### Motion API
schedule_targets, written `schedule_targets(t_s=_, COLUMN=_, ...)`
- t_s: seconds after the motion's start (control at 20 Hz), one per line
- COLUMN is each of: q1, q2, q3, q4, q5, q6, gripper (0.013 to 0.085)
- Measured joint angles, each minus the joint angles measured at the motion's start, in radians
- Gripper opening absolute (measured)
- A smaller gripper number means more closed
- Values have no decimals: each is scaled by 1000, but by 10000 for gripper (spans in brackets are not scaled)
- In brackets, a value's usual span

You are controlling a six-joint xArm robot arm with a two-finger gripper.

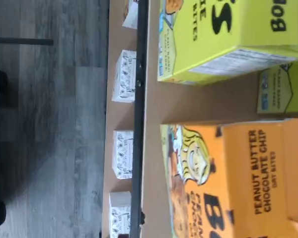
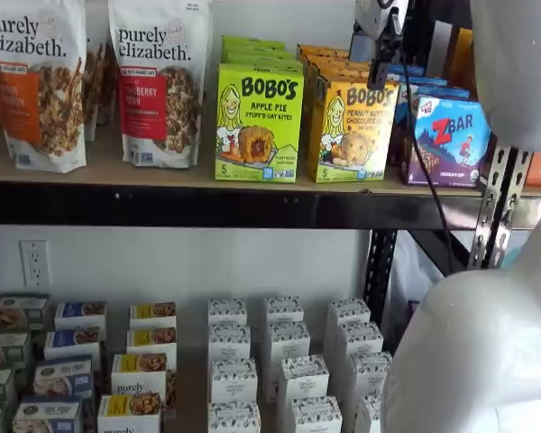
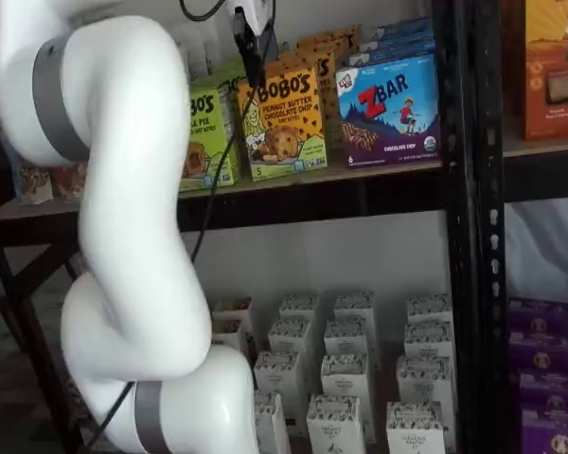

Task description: Pick up the orange box on the top shelf, the fifth box from the left

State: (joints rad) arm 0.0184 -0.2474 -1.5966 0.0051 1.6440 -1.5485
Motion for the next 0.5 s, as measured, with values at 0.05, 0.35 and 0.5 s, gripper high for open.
schedule_targets(t_s=0.05, q1=0, q2=9, q3=-10, q4=2, q5=4, q6=1, gripper=850)
schedule_targets(t_s=0.35, q1=4, q2=68, q3=-71, q4=29, q5=39, q6=12, gripper=850)
schedule_targets(t_s=0.5, q1=9, q2=86, q3=-84, q4=40, q5=43, q6=20, gripper=850)
